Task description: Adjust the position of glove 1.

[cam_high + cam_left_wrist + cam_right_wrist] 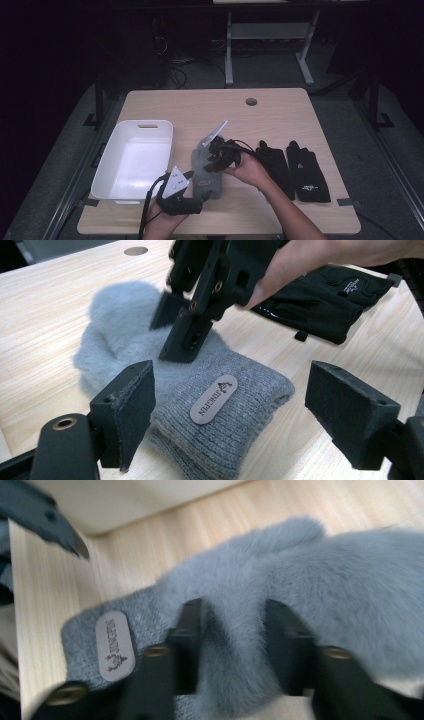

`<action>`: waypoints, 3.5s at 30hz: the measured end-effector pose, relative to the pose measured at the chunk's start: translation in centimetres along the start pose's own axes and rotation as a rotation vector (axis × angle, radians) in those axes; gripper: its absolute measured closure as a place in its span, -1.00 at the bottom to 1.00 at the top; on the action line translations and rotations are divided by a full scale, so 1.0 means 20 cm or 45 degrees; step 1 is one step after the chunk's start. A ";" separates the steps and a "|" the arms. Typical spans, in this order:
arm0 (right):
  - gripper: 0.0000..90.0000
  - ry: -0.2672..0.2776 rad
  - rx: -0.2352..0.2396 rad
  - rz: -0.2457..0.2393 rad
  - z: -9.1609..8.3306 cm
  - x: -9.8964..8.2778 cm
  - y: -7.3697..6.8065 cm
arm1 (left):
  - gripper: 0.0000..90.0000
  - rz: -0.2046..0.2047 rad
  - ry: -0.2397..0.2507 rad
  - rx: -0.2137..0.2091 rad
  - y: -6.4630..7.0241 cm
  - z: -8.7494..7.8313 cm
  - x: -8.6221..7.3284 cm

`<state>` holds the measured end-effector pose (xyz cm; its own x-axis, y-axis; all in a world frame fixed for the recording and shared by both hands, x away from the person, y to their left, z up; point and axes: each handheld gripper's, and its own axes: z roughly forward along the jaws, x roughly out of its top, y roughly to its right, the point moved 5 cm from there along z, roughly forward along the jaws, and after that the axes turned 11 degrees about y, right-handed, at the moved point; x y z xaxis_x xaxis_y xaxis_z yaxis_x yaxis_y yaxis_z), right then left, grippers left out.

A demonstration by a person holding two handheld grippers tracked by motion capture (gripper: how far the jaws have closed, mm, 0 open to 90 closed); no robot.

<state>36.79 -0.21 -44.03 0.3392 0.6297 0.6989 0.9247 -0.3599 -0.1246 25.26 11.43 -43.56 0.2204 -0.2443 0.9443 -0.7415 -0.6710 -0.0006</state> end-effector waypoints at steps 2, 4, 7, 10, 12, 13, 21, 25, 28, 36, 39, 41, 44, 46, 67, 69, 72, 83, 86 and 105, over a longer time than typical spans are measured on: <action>-0.11 0.083 -0.051 0.037 -0.06 0.02 0.03 | -0.53 -0.005 -0.015 0.002 0.00 0.01 -0.01; -0.17 0.101 -0.067 0.064 -0.08 0.02 0.05 | -0.53 -0.005 -0.018 0.001 0.00 0.01 -0.01; -0.28 0.151 -0.117 0.168 -0.14 0.02 0.11 | -0.50 -0.004 -0.020 -0.001 0.00 0.02 -0.01; -0.36 0.183 -0.104 0.321 -0.15 -0.02 0.21 | -0.49 -0.020 -0.022 0.001 0.00 0.02 -0.02; -0.38 0.184 -0.091 0.391 -0.14 -0.04 0.26 | -0.49 -0.020 -0.026 -0.001 0.00 0.02 -0.02; -0.38 0.180 -0.085 0.419 -0.13 -0.05 0.28 | -0.49 -0.020 -0.026 -0.001 0.00 0.02 -0.02; -0.40 0.151 -0.087 0.539 -0.04 -0.09 0.39 | -0.49 -0.023 -0.043 -0.015 0.00 0.03 -0.03; -0.40 0.163 -0.066 0.625 0.02 -0.10 0.43 | -0.49 -0.024 -0.042 -0.018 0.00 0.04 -0.03; -0.40 0.169 -0.048 0.651 0.04 -0.10 0.43 | -0.49 -0.028 -0.045 -0.020 0.00 0.04 -0.03; -0.37 0.136 -0.052 0.686 0.11 -0.09 0.44 | -0.49 -0.019 -0.038 -0.020 0.00 0.03 -0.02; -0.31 0.105 -0.075 0.655 0.14 -0.08 0.43 | -0.49 -0.027 -0.036 -0.018 0.00 0.03 -0.02; -0.26 0.082 -0.092 0.651 0.15 -0.08 0.43 | -0.49 -0.027 -0.037 -0.017 -0.01 0.03 -0.02; -0.06 0.055 -0.097 0.676 0.19 -0.09 0.42 | -0.49 -0.028 -0.038 -0.017 -0.01 0.03 -0.02; 0.12 0.064 -0.088 0.665 0.20 -0.09 0.41 | -0.49 -0.033 -0.037 -0.015 0.00 0.03 -0.02; 0.71 0.086 -0.126 0.453 -0.12 -0.20 0.39 | -0.48 -0.111 -0.046 -0.039 0.00 0.08 0.01; 0.71 0.087 -0.153 0.446 -0.19 -0.25 0.41 | -0.48 -0.146 -0.060 -0.050 0.00 0.12 0.02; 0.71 0.104 -0.176 0.449 -0.25 -0.30 0.43 | -0.44 -0.198 -0.099 -0.059 0.00 0.17 0.03; 0.69 0.164 -0.182 0.482 -0.26 -0.40 0.45 | -0.43 -0.482 -0.247 -0.072 -0.07 0.31 -0.02; 0.69 0.174 -0.178 0.479 -0.26 -0.41 0.45 | -0.43 -0.520 -0.267 -0.067 -0.08 0.33 -0.03; 0.68 0.190 -0.191 0.480 -0.26 -0.45 0.44 | -0.39 -0.754 -0.376 -0.204 -0.09 0.40 -0.15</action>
<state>40.92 -12.64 -47.77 0.6094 0.3324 0.7198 0.7017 -0.6488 -0.2945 31.03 7.84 -49.04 0.7651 -0.0639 0.6407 -0.5219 -0.6443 0.5590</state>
